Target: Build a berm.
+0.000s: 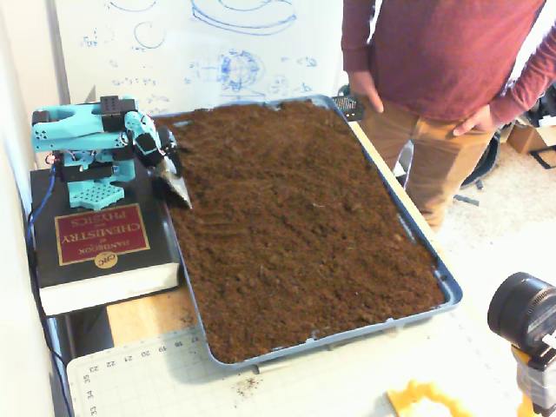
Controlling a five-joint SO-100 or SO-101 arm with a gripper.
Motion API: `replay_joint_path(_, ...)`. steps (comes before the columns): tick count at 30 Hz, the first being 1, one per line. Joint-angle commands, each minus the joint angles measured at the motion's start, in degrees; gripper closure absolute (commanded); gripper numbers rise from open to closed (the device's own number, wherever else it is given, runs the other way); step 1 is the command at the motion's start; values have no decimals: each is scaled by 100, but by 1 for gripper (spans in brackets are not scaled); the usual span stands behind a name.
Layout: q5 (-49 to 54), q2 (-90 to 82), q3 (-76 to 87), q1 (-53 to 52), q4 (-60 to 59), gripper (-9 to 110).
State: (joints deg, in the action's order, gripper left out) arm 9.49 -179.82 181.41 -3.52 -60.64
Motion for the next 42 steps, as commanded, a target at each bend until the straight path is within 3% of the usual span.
replay_joint_path(1,9,-9,-141,-26,-35,101)
replay_joint_path(23,9,-18,-149,-35,35,101)
replay_joint_path(30,0,123,-1055,26,229,101)
replay_joint_path(42,-9,2918,-2988,62,299,101)
